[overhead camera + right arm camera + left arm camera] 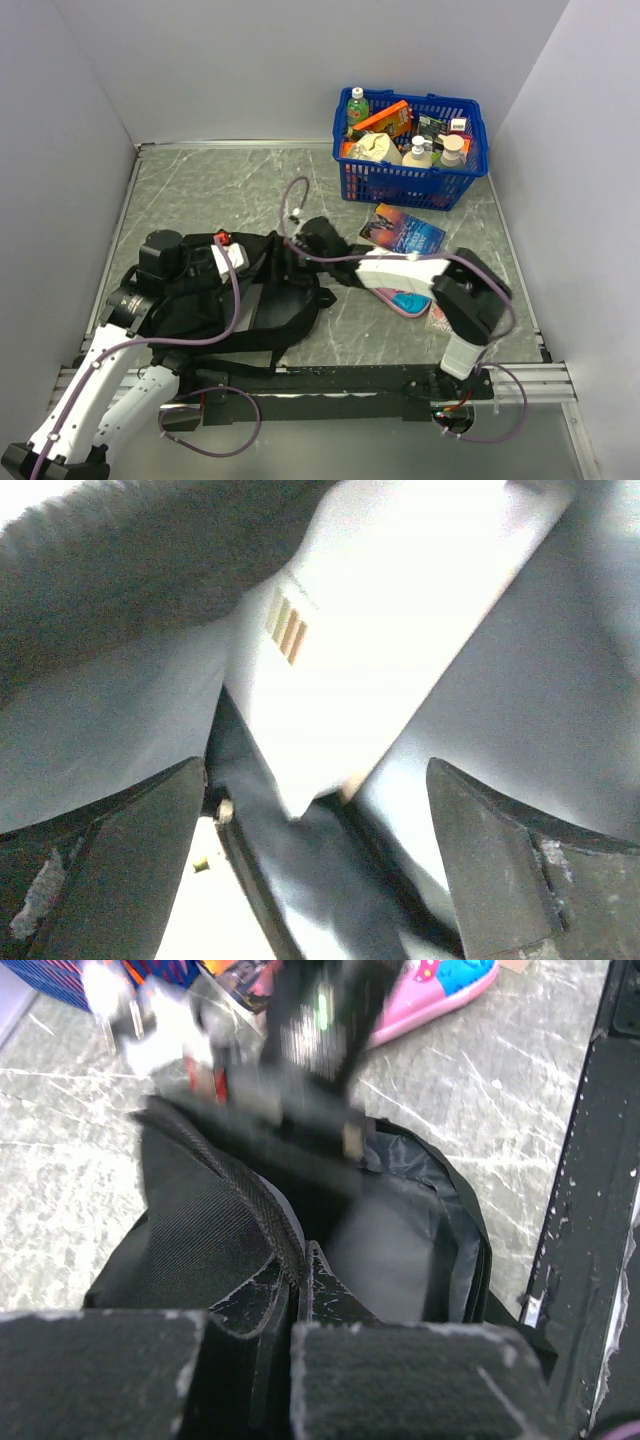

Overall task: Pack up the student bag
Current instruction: Place the book in the student bag.

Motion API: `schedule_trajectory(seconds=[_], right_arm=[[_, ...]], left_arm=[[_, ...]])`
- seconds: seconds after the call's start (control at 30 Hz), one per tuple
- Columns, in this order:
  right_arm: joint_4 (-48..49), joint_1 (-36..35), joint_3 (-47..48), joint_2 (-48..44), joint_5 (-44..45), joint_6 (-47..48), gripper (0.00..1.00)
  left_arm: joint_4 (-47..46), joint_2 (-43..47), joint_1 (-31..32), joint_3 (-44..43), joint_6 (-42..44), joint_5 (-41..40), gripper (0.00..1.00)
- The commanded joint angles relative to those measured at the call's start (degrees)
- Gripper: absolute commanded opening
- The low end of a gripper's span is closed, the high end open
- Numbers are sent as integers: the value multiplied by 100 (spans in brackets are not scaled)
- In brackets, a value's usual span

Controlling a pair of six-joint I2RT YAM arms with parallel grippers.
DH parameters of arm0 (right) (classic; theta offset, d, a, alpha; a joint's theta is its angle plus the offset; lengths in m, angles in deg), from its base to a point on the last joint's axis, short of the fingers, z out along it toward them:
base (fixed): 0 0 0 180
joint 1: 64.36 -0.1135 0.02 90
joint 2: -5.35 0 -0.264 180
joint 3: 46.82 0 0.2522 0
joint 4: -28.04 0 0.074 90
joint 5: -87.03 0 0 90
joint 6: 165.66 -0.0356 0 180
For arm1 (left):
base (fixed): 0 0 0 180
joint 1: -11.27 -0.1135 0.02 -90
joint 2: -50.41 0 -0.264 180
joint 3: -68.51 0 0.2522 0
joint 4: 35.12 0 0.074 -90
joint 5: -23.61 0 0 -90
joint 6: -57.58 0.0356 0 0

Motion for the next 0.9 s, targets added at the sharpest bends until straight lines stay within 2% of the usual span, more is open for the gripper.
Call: schedule_trajectory(seconds=[0.0, 0.17, 0.27, 0.3, 0.37, 0.4, 0.5, 0.63, 0.77, 0.87], right_arm=[[-966, 490, -147, -1222, 164, 871, 100], [-2654, 1227, -86, -1936, 1017, 1234, 100], [-3253, 2227, -252, -2085, 939, 1410, 100], [-3385, 2813, -323, -2121, 895, 1402, 100], [-3439, 3397, -586, -2322, 1086, 1340, 100], [-3430, 3913, -709, -2437, 1166, 1288, 100], [-3465, 4653, -1070, -2789, 1587, 1208, 100], [-3466, 5374, -1307, -2904, 1536, 1278, 100], [-3710, 5728, -1334, -2964, 1781, 1253, 100], [-3598, 6009, -1562, -3342, 1896, 1164, 100]], left_arm=[[-107, 169, 34, 148, 141, 148, 1], [-116, 222, 34, 271, 149, 174, 1], [-115, 222, 34, 271, 132, 192, 1], [-142, 222, 34, 263, 115, 192, 1], [-185, 222, 34, 236, 54, 200, 1], [-221, 239, 34, 236, 36, 192, 1], [-221, 248, 34, 227, 9, 166, 1], [-177, 240, 34, 201, 53, 183, 1], [-230, 222, 34, 166, 27, 174, 1], [-230, 231, 34, 166, 18, 183, 1]])
